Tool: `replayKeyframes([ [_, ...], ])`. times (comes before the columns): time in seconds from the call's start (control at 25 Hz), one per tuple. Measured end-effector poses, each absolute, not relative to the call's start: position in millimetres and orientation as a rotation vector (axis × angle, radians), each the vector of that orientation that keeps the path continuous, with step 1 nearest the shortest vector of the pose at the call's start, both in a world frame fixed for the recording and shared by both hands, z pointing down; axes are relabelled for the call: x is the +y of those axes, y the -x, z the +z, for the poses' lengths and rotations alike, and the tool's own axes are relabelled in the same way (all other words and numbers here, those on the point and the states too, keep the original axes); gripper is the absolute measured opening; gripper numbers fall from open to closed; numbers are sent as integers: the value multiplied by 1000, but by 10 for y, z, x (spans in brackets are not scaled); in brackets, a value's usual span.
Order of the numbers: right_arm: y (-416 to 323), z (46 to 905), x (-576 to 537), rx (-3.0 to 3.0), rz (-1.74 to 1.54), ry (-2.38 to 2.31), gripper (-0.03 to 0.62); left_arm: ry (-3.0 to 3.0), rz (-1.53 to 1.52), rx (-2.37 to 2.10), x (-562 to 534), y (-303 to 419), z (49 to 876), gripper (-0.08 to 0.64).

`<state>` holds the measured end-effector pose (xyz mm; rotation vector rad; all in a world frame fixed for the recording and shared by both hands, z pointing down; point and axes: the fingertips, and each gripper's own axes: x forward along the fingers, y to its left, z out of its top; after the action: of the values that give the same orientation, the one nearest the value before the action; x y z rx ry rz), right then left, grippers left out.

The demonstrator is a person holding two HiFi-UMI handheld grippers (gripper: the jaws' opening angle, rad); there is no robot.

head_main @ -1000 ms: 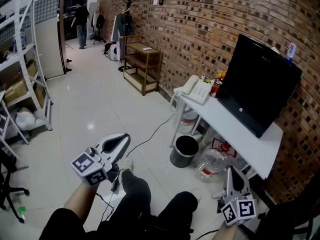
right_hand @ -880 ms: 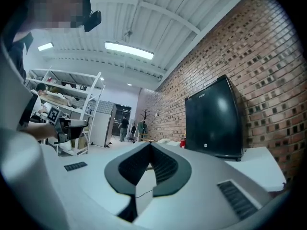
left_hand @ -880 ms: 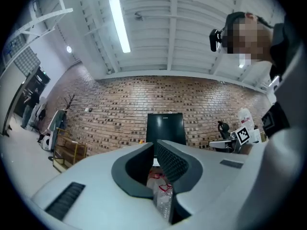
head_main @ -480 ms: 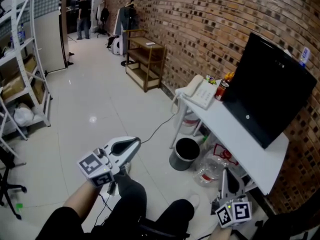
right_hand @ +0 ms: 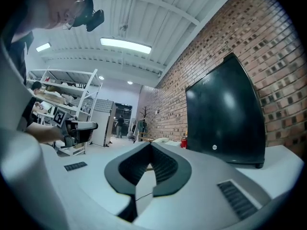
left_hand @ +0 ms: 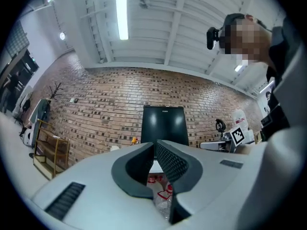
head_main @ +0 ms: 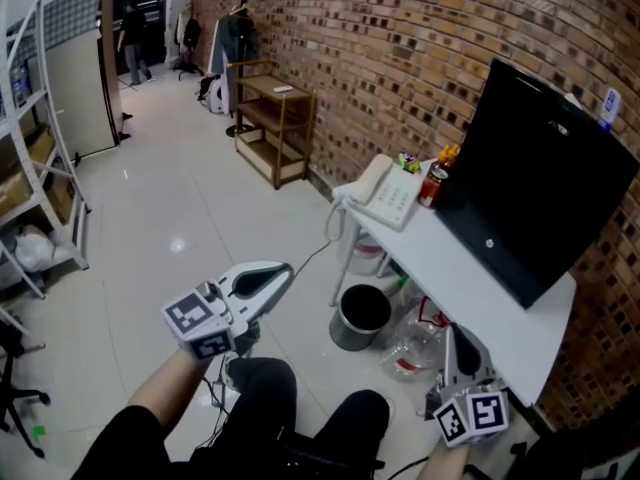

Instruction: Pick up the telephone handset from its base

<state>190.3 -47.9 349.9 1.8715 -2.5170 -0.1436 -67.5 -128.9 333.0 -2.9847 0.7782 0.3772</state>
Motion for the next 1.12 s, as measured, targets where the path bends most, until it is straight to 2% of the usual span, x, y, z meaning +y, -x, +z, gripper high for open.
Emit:
replayKeyframes([
  [1.12,-2416,3278,-2164,-2483,-228,-1934,8,2942,361,745,-3138,48,3060,23],
])
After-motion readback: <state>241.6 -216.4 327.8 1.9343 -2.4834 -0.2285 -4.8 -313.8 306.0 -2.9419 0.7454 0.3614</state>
